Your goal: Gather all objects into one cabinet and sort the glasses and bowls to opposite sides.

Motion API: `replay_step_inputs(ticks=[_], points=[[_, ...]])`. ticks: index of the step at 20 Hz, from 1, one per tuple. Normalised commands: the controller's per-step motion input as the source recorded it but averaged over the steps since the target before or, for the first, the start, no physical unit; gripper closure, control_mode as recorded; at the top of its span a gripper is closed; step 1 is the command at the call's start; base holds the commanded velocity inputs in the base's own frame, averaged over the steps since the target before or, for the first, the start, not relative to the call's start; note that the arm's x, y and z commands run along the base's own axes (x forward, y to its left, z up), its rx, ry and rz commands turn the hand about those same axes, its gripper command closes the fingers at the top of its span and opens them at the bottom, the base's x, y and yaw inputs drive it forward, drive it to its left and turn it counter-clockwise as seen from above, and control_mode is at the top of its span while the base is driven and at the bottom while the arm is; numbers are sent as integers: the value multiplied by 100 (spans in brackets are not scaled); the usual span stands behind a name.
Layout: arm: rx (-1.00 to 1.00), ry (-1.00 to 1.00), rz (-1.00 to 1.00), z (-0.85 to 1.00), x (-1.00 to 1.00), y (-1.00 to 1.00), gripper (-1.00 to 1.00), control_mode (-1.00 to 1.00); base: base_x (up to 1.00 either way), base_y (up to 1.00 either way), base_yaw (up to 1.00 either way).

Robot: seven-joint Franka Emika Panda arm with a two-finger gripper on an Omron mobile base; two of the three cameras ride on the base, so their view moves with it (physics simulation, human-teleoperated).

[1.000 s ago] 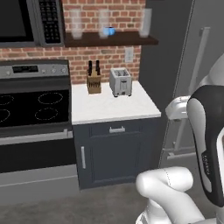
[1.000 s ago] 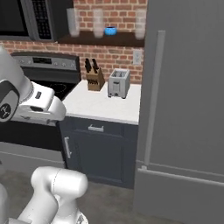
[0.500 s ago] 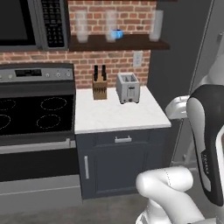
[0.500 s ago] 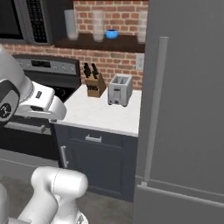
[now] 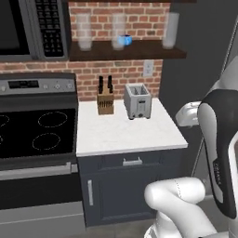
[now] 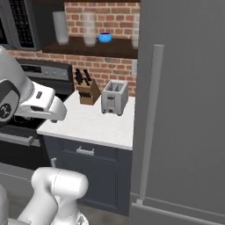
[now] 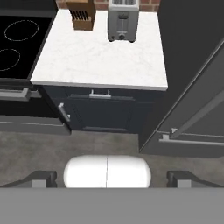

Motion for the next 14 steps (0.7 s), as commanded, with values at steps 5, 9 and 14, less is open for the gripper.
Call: replay_step_inputs(ticks=[5, 9, 14], points=[[0, 0, 0, 0, 0, 0, -100, 100, 37, -14, -12], [0, 0, 0, 0, 0, 0, -100, 100, 33, -11, -19], [0, 0, 0, 0, 0, 0, -100, 100, 37, -1, -18]])
